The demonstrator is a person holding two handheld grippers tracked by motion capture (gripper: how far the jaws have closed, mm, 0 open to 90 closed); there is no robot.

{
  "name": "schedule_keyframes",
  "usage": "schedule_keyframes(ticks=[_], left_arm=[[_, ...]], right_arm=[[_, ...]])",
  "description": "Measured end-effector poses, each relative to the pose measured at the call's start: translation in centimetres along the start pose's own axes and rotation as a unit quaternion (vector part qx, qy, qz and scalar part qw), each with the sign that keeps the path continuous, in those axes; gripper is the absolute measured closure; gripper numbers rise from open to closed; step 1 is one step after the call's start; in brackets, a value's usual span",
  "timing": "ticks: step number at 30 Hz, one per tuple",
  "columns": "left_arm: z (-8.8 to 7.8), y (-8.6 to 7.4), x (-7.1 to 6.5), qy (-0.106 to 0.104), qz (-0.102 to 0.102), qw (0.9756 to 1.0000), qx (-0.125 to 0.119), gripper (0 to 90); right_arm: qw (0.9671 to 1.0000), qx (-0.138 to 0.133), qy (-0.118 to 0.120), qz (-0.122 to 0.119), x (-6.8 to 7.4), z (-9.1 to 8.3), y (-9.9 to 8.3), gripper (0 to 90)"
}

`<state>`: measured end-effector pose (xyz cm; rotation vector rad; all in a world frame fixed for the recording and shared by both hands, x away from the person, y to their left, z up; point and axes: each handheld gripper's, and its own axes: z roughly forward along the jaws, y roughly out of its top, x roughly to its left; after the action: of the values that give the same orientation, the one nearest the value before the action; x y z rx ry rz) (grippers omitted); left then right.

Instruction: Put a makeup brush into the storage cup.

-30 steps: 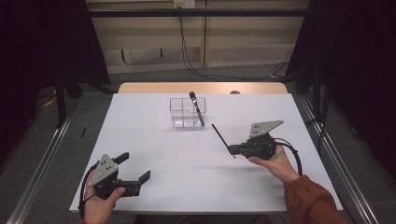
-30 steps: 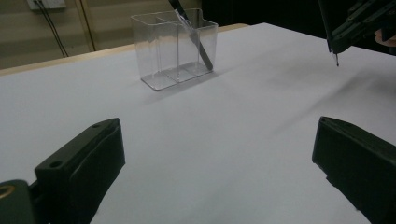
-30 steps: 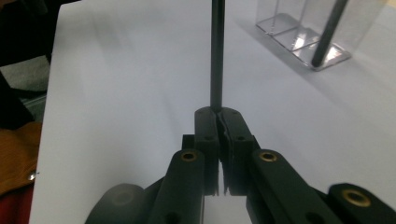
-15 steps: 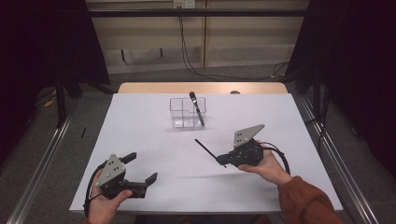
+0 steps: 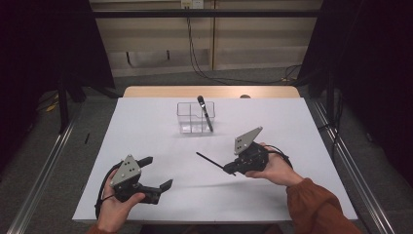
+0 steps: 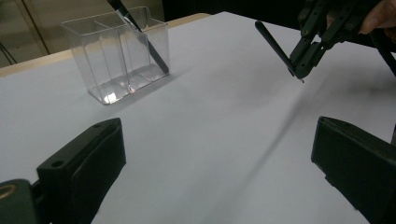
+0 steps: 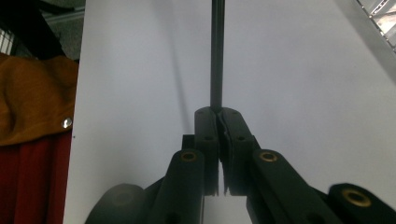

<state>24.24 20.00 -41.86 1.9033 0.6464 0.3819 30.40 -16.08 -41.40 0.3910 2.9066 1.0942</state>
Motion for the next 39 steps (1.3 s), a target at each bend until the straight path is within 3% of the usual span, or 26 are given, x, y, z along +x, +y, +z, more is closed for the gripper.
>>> schedule_keyframes(ticks=[4, 9, 13, 15, 19, 23, 26, 34, 39], left_arm=[[0.0, 0.5, 0.0, -0.009, 0.005, 0.9999, 0.014, 3.9], [0.3, 1.6, -0.2, -0.025, 0.014, 0.9995, 0.017, 4.0], [0.7, 2.6, -0.2, -0.034, 0.028, 0.9987, 0.028, 3.7], [0.8, 3.1, -0.1, -0.049, 0.040, 0.9973, 0.038, 3.7], [0.9, 3.6, 0.0, -0.053, 0.048, 0.9965, 0.044, 3.5], [1.4, 3.5, -0.1, -0.054, 0.054, 0.9956, 0.055, 3.5], [1.9, 3.6, -0.1, -0.067, 0.053, 0.9938, 0.071, 3.5], [2.4, 3.9, 0.0, -0.078, 0.060, 0.9915, 0.085, 3.6], [2.9, 4.4, -0.2, -0.093, 0.069, 0.9882, 0.101, 4.3]], right_arm=[[0.9997, 0.020, 0.001, -0.012, 0.1, -0.3, 0.5, 86.9], [0.9995, 0.031, 0.008, -0.010, -0.2, -0.1, 0.9, 87.0], [0.9977, 0.061, 0.014, -0.025, -0.1, 0.4, 1.1, 87.0], [0.9967, 0.073, 0.013, -0.031, 0.0, 0.5, 1.2, 86.9], [0.9966, 0.076, 0.009, -0.033, 0.0, 0.3, 1.5, 86.9], [0.9937, 0.100, 0.020, -0.046, 0.2, 0.8, 1.8, 86.9], [0.9909, 0.121, 0.028, -0.051, 0.3, 1.1, 2.1, 86.9], [0.9870, 0.147, 0.032, -0.057, 0.3, 1.6, 2.8, 86.9], [0.9840, 0.160, 0.035, -0.070, 0.5, 1.6, 3.3, 86.9]])
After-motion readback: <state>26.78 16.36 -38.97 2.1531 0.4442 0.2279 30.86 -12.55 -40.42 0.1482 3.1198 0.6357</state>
